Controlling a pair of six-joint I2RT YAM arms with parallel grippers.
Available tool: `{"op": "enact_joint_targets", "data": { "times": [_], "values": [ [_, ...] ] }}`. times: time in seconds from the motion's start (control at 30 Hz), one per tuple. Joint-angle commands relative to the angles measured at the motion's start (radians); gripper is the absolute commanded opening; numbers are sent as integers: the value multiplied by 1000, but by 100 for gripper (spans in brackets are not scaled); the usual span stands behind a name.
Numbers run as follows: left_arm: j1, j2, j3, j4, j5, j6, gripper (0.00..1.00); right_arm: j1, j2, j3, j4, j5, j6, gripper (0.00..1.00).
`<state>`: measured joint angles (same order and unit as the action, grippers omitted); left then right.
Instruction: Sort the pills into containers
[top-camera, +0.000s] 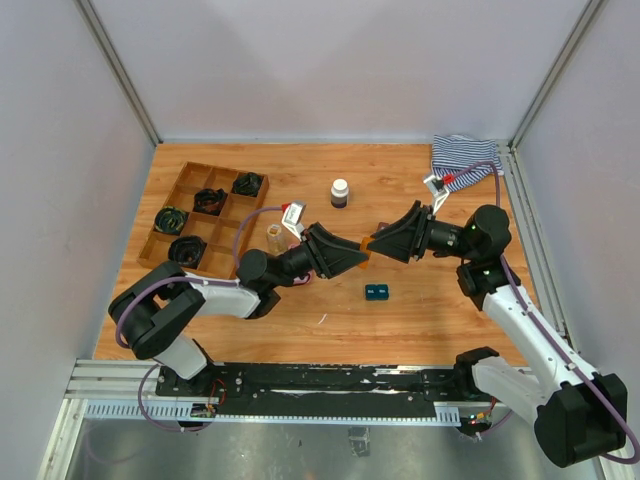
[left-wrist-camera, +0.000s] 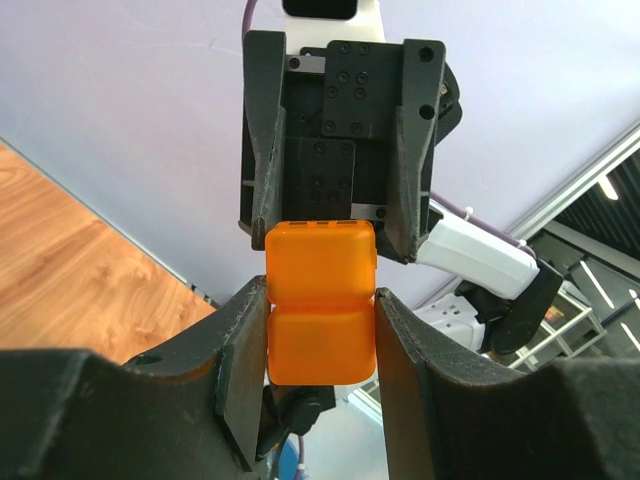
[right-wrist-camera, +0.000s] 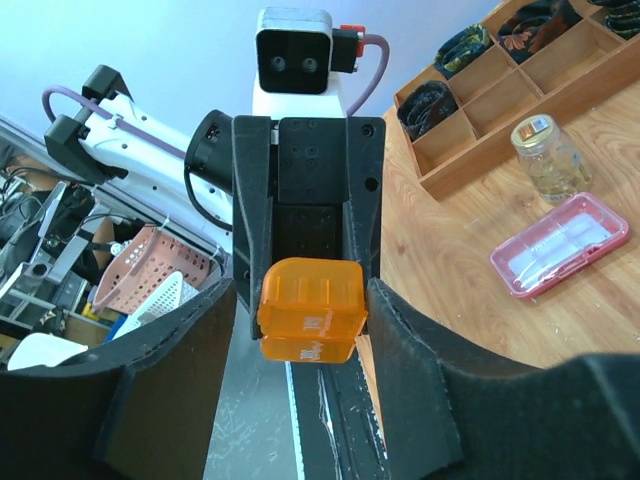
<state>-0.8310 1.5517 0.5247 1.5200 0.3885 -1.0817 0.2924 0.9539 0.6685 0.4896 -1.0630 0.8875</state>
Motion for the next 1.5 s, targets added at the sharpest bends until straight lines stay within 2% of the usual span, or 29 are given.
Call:
{"op": "enact_joint_targets", "data": {
  "times": [0.0, 0.37, 0.5, 0.7, 0.77, 1.1, 1.27, 1.47],
  "values": [
    [-14, 8, -12, 123, -30, 7, 8, 24, -13, -16, 47, 15, 2, 54],
    [-19, 14, -15, 114, -42, 5, 11, 37, -16, -17, 26, 19, -20, 34],
    [-19, 16, -20, 111, -37, 2, 23, 36, -18, -15, 11, 22, -25, 29],
    [-19, 16, -34, 105, -13, 8, 55, 33, -15, -19, 13, 25, -12, 27],
    [-19, 16, -44, 107, -8, 14, 61, 32, -16, -18, 13, 25, -10, 26],
    [-19, -27, -128, 109, -26, 93, 78, 32, -16, -23, -15, 30, -58, 25],
    [-19, -141, -180, -16, -60, 198, 81, 32, -15, -20, -37, 31, -106, 25],
    [-19, -325, -214, -274, -79, 368, 83, 32, -32, 33, -218, 32, -293, 24]
  ]
}}
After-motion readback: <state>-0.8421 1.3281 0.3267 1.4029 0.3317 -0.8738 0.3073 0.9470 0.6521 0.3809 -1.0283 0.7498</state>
